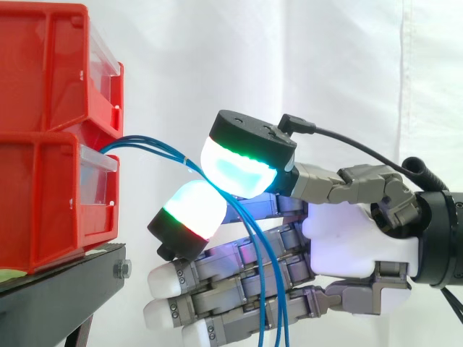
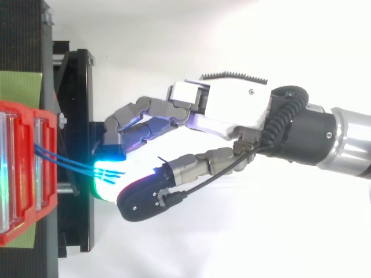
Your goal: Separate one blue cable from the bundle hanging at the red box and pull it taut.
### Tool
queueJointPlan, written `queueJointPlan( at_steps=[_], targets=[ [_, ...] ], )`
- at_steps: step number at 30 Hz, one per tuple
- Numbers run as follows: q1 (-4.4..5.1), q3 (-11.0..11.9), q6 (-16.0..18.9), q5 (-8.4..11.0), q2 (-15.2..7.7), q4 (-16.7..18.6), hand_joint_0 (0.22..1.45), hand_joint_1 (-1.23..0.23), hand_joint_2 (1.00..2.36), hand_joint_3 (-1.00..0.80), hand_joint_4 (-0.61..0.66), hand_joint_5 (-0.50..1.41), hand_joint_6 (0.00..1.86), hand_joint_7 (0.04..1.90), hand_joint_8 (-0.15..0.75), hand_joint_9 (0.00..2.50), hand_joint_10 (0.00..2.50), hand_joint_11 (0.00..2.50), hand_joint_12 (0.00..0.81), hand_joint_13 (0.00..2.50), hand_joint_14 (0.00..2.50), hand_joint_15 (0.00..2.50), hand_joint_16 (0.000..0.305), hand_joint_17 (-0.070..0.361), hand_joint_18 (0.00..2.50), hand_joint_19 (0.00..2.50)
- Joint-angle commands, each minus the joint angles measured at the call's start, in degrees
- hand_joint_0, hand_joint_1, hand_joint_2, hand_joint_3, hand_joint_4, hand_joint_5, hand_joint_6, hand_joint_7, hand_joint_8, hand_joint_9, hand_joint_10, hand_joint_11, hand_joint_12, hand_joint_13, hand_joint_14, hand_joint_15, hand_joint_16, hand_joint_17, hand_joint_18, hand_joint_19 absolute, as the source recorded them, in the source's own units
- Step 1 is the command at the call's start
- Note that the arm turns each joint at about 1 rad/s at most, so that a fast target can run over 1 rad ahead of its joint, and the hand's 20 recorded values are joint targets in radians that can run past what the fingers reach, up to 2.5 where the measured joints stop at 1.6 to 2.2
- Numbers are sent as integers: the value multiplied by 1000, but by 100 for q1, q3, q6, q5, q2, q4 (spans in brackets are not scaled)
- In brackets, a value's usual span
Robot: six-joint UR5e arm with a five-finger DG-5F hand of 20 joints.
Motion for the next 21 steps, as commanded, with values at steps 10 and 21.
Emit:
queueJointPlan(
  at_steps=[10, 21],
  targets=[
    [-76, 6, -29, -65, 351, -828, 734, -835, 1000, -500, 88, -217, 904, 956, 277, 774, 14, 444, 256, 556, 3, 83, 30, 68, 494, 144],
    [-93, 15, -2, -65, 351, -837, 679, -933, 1000, -500, 136, -218, 910, 937, 268, 780, 15, 478, 255, 589, 4, 101, 29, 65, 503, 133]
  ],
)
